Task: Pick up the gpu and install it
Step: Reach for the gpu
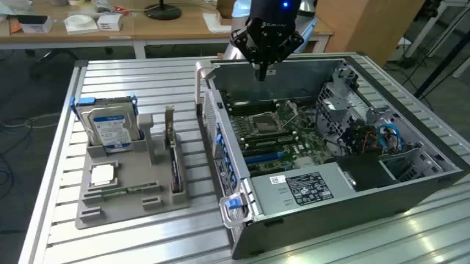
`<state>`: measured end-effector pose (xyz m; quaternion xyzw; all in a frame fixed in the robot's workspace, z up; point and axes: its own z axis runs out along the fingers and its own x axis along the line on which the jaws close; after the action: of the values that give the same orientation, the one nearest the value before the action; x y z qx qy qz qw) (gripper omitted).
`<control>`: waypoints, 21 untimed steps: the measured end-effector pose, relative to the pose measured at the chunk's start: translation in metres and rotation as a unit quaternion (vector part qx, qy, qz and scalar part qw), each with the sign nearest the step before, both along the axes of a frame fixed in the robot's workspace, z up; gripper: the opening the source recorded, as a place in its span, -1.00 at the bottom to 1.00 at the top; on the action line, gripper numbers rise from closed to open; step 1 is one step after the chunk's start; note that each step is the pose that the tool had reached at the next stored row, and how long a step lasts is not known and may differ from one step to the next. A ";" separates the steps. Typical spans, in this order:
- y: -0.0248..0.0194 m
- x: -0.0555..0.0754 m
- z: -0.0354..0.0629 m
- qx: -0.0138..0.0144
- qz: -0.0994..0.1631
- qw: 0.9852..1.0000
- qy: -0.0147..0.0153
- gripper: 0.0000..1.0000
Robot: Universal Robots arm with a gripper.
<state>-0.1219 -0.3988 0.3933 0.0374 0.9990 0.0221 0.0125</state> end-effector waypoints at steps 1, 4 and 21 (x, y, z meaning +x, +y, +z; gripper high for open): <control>0.0000 0.000 0.0000 0.000 0.000 1.000 0.000 -0.79; 0.0000 0.000 0.0000 0.000 0.000 1.000 0.000 -0.79; 0.0000 -0.009 -0.0003 0.000 0.000 1.000 0.000 -0.79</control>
<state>-0.1305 -0.3988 0.3930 0.0374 0.9990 0.0221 0.0125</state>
